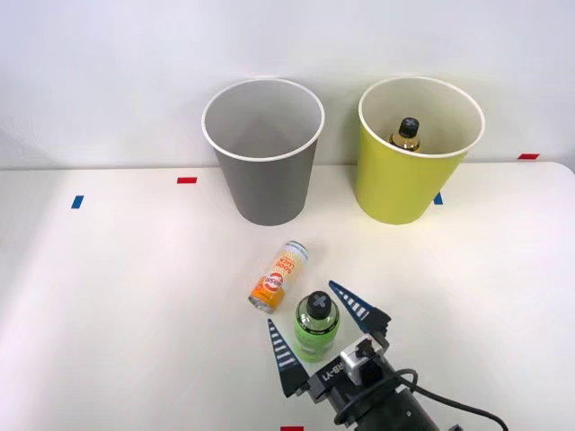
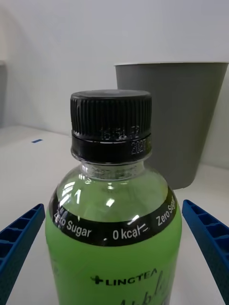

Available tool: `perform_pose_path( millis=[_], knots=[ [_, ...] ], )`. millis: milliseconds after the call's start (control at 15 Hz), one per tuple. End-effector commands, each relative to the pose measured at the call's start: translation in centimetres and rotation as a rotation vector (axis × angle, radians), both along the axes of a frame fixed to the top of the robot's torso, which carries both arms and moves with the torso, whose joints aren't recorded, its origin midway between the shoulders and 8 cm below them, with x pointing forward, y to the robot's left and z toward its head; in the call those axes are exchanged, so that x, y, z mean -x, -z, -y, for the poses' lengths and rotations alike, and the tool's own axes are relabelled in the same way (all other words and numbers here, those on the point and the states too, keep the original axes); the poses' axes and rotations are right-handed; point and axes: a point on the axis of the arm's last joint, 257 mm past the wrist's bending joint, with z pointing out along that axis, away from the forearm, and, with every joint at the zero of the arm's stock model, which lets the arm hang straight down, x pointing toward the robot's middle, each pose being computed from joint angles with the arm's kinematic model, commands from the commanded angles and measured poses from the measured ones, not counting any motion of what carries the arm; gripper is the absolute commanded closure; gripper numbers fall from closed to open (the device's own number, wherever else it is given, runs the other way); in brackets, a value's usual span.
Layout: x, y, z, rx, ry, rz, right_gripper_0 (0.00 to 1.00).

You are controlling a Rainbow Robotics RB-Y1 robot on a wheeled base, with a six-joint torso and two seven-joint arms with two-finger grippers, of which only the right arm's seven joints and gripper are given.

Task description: Put cans in the gray bin, plastic bottles in the light green bin

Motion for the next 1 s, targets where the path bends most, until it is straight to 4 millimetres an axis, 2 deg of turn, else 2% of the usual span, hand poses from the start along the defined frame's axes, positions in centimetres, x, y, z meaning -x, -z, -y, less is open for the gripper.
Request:
perform_pose_path(
  millis=[67,267,333,400,467,1000],
  knots=[
    [-0.23,0.12,-0.48,0.003,-0.001,-0.011,0.00],
    [-0.31,0.02,-0.63,0.013,0.005,-0.003,0.00],
    [-0.30,0.01,-0.70,0.018,0.005,0.001,0.12],
    [-0.31,-0.05,-0.78,0.022,0.007,0.005,0.60],
    [-0.27,-0.08,-0.77,0.019,0.009,0.004,0.99],
    [-0.64,-0.25,-0.24,0.001,0.053,0.001,1.00]
  ],
)
